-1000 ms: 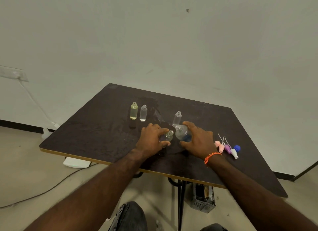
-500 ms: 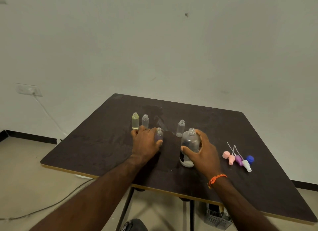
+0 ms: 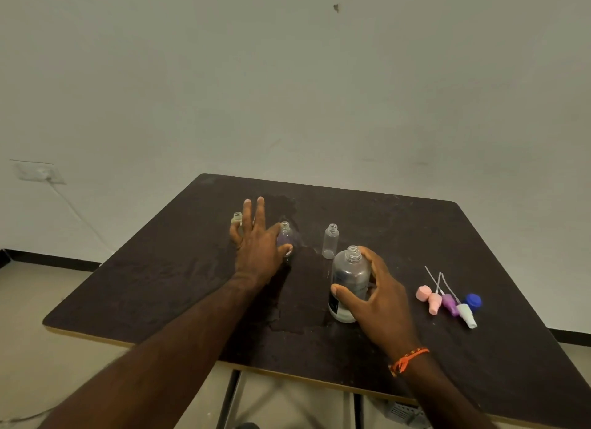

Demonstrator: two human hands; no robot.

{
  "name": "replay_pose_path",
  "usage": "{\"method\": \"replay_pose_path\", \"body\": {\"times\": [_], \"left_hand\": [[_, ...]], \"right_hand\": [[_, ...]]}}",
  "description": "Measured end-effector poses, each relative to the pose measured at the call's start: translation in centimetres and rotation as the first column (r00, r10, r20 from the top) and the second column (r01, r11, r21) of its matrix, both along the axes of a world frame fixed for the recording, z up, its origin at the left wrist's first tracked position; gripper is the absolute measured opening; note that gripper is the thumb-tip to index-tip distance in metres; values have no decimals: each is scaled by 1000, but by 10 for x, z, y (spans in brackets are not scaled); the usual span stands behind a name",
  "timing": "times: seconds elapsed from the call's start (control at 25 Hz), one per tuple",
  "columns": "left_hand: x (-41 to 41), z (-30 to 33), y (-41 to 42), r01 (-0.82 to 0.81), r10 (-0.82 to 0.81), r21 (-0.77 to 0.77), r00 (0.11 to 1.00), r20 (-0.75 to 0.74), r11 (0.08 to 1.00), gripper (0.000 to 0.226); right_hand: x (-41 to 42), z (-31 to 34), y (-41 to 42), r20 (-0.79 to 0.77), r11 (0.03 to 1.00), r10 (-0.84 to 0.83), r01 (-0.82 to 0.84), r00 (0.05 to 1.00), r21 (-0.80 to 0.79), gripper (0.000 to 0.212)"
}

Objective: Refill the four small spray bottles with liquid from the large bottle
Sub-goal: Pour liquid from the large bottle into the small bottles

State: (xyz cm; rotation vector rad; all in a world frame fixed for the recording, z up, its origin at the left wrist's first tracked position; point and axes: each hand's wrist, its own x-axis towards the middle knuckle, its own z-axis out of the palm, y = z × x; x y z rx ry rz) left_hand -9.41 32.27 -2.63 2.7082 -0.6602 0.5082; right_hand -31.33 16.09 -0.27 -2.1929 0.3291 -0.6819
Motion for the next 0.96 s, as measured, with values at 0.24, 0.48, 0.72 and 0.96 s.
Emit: {"method": "replay_pose_path", "body": {"times": [0.24,0.48,0.72,0.96], "left_hand": [[-8,6,-5,-26,28,27,997,-71,999,76],[-43,18,-9,257,-235,-95,952,199,962,70],[-72,28,-59,330,-374,-291,921,-110,898,78],[-50,7,-100,51,-217,-435,915,-341,899,83]], "right_hand": [[-6,1,3,5,1000,-12,12,1000,12,80],[-9,7,6,24,999,-33,33,999,0,74],[-17,13,-31,8,987,-160,160,987,24,74],[-14,7,-43,2,988,-150,150,989,23,76]]}}
